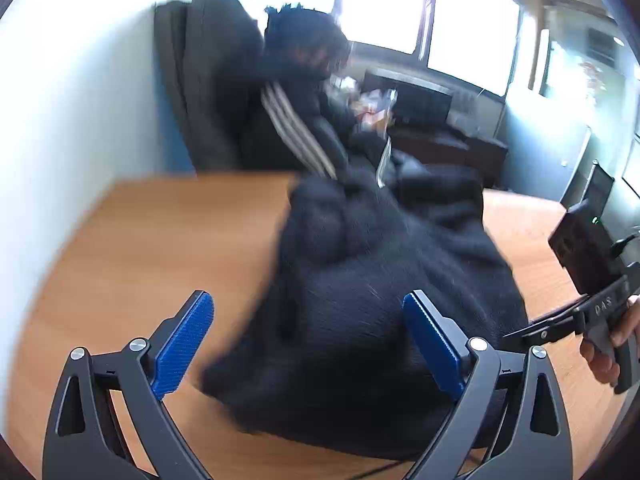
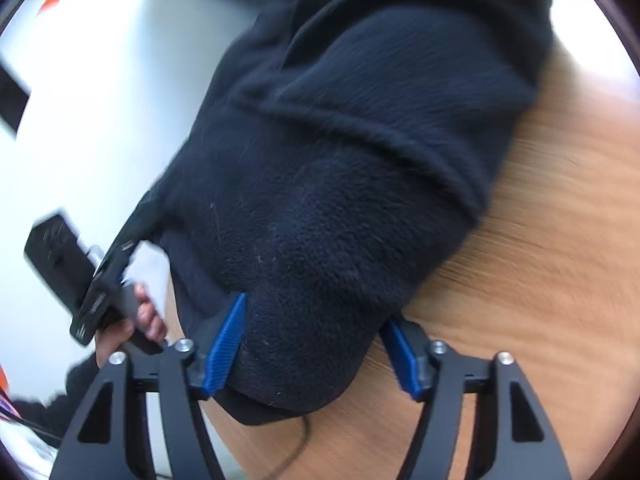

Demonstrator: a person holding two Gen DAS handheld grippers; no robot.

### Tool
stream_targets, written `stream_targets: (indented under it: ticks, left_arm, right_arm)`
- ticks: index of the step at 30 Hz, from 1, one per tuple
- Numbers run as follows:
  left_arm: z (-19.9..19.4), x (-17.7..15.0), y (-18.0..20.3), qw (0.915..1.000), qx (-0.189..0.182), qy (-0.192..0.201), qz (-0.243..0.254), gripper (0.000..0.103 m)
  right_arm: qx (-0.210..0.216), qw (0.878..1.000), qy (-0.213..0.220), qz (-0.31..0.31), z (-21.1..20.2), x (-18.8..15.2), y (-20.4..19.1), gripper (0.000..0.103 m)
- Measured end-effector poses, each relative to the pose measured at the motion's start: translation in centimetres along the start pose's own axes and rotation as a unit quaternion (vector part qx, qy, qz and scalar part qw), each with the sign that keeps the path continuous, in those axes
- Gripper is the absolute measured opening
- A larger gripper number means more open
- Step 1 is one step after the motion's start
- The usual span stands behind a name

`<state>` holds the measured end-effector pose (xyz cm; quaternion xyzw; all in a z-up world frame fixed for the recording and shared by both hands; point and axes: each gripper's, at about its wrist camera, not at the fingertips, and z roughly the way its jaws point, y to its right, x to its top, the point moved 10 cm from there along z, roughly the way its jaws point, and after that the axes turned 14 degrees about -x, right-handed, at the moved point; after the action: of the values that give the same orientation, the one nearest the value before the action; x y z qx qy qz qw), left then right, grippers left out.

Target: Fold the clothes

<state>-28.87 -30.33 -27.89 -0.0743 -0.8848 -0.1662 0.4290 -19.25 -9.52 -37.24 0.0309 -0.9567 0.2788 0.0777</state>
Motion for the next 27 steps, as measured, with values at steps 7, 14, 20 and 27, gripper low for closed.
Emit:
stream_targets:
  ticks: [7,14,20,27]
  left_arm:
    - [4.4,3.2,-4.3,0.9781,-0.182,-0.089,-0.047,0.103]
    - [11.9,-1.2,-5.2,0.8968,-0.324,-0.24,-0.181,0.103]
    - [13.5,-5.0,-2.6,0.8494,-0.391,-0.286,-0.211,0.103]
    - [13.6,-5.3,-1.1,0.8512,-0.407,-0.263,-0.202,0.097]
  right_arm:
    - [-0.001,0.994,0.075,0.077,-5.2,3.3,2.4,0.1]
    - [-0.003,0.991,0.064,0.121,-0.4,5.9,2.7,0.101]
    - [-0.006,0.995,0.061,0.079,3.3,6.2,0.5,0.103]
    - [-0.061,0.996,0.054,0.043,4.4,6.7,-0.7,0.083]
